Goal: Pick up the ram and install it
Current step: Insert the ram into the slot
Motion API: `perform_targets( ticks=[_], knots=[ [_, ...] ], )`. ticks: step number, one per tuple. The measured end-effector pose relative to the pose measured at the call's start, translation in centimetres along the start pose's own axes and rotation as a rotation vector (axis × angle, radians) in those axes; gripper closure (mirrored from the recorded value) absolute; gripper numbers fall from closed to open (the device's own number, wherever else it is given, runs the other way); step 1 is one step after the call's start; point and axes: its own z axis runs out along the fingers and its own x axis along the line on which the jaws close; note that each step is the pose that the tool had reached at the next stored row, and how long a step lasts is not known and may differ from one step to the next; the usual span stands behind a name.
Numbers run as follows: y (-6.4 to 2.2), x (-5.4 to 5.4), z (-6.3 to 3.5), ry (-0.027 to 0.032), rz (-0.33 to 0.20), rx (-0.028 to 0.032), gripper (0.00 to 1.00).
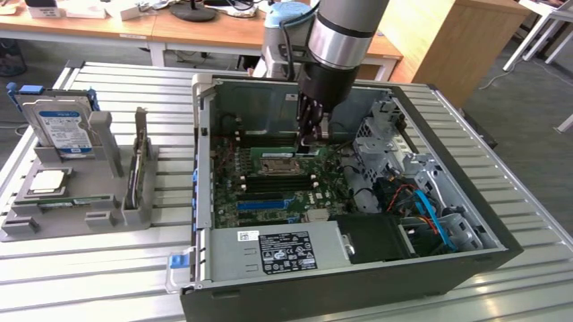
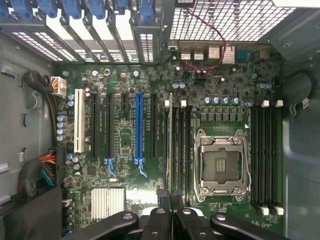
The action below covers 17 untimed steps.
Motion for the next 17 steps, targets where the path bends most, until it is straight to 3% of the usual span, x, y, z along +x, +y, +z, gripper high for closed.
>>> perform_targets(
  ticks=[17],
  knots=[
    [-0.05,0.0,1.51,-0.0001,0.000,0.0000,0.88]
  ],
)
